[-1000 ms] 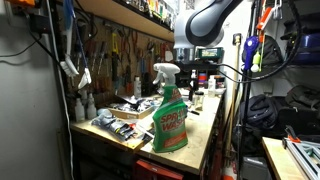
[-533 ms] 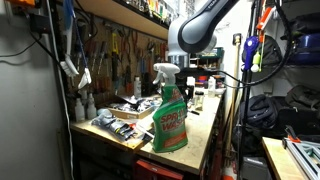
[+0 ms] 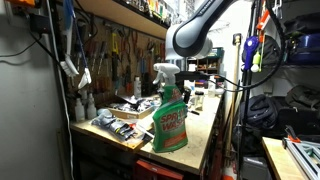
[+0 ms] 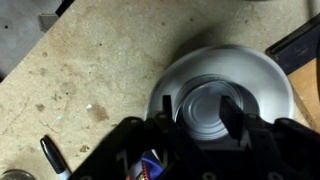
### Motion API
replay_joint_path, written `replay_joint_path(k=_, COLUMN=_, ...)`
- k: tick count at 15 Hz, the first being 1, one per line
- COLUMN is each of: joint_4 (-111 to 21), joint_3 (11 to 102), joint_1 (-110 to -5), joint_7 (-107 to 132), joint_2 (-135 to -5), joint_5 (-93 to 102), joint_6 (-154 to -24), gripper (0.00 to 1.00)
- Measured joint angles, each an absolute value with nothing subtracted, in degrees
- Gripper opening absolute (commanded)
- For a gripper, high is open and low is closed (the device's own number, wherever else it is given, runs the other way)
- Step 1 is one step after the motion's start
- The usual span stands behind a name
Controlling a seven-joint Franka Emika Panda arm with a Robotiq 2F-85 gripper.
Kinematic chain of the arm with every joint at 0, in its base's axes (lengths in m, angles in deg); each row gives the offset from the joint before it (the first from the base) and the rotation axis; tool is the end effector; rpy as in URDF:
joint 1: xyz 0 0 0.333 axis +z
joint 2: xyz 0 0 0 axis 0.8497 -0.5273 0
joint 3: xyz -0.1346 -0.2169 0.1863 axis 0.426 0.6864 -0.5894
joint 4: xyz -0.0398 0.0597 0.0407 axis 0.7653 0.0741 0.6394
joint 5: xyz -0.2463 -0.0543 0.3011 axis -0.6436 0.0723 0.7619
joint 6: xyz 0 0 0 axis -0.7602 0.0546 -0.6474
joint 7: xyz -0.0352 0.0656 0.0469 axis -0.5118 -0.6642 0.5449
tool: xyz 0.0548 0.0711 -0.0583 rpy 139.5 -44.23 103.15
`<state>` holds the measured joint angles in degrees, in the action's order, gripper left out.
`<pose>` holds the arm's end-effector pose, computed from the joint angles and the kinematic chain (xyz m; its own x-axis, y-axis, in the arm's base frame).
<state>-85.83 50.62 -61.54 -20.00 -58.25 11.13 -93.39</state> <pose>0.5156 -0.0148 0.3076 0.7515 -0.6597 -0.0089 -0.6592 -0.7503 -0.0507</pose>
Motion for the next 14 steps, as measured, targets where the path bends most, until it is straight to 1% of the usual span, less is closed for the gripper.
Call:
replay_joint_path(k=1, joint_4=-85.61, joint_3=50.77, joint_1=-61.50, joint_7=-20.00, joint_2=-58.62, joint_5=11.24, joint_6=-93.49, gripper=0.48)
replay_joint_path(k=2, joint_4=-85.43, joint_3=50.95, joint_1=-61.45, joint_7=-20.00, joint_2=-58.98, joint_5=11.31, joint_6=-93.60, gripper=0.39)
replay_joint_path(k=3, joint_4=-85.19, joint_3=51.18, joint_1=-61.37, joint_7=-20.00, joint_2=-59.37, joint_5=11.34, joint_6=-93.65, gripper=0.37)
replay_joint_path(k=4, joint_4=-84.94, joint_3=51.36, joint_1=-61.31, joint_7=-20.00, joint_2=-59.78, joint_5=11.34, joint_6=-93.67, gripper=0.27)
replay_joint_path(k=6, joint_4=-84.49, joint_3=51.68, joint_1=-61.20, joint_7=-20.00, joint_2=-60.60, joint_5=11.34, joint_6=-93.69, gripper=0.11)
replay_joint_path(k=8, joint_4=-84.19, joint_3=52.00, joint_1=-61.03, joint_7=-20.00, joint_2=-61.37, joint_5=11.34, joint_6=-93.70, gripper=0.03)
replay_joint_path(k=9, joint_4=-84.14, joint_3=52.14, joint_1=-60.94, joint_7=-20.00, joint_2=-61.64, joint_5=11.34, joint_6=-93.72, gripper=0.07)
replay_joint_path(k=10, joint_4=-84.09, joint_3=52.33, joint_1=-60.83, joint_7=-20.00, joint_2=-61.78, joint_5=11.34, joint_6=-93.73, gripper=0.08)
replay_joint_path(k=14, joint_4=-83.60, joint_3=52.99, joint_1=-60.59, joint_7=-20.00, joint_2=-61.66, joint_5=11.33, joint_6=-93.84, gripper=0.08)
